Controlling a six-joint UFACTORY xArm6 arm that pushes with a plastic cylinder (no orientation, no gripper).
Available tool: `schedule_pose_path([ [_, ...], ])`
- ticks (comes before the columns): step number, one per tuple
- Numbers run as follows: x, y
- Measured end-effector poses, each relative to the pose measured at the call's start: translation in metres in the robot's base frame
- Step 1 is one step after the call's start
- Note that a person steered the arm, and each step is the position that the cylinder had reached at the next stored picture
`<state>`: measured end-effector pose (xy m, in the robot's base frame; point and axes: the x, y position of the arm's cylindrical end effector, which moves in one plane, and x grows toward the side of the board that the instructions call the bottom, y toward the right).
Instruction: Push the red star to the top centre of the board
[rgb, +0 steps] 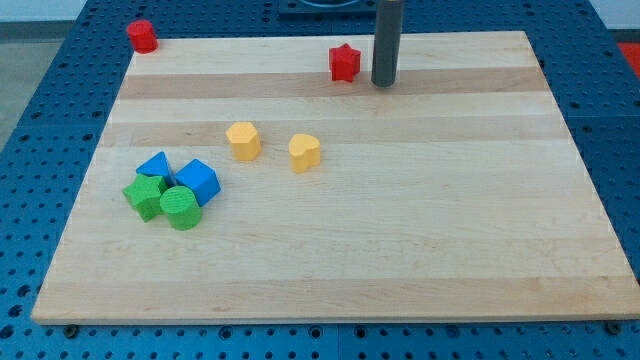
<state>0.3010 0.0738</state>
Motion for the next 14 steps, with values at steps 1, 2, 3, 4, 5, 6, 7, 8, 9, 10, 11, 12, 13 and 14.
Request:
schedule_pose_path([
  [1, 0.007, 0.0],
  [2, 0.007, -0.005],
  [3, 0.004, -0.011],
  [4, -0.004, -0.014],
  [5, -0.012, -0.019],
  [6, -0.021, -0.026],
  [7, -0.038, -0.035],
  [8, -0.058, -0.048],
  [9, -0.076, -0.064],
  [10, -0.077, -0.069],
  [11, -0.071, -0.069],
  [12, -0.066, -0.069],
  [13, -0.065, -0.071],
  [14, -0.054, -0.071],
])
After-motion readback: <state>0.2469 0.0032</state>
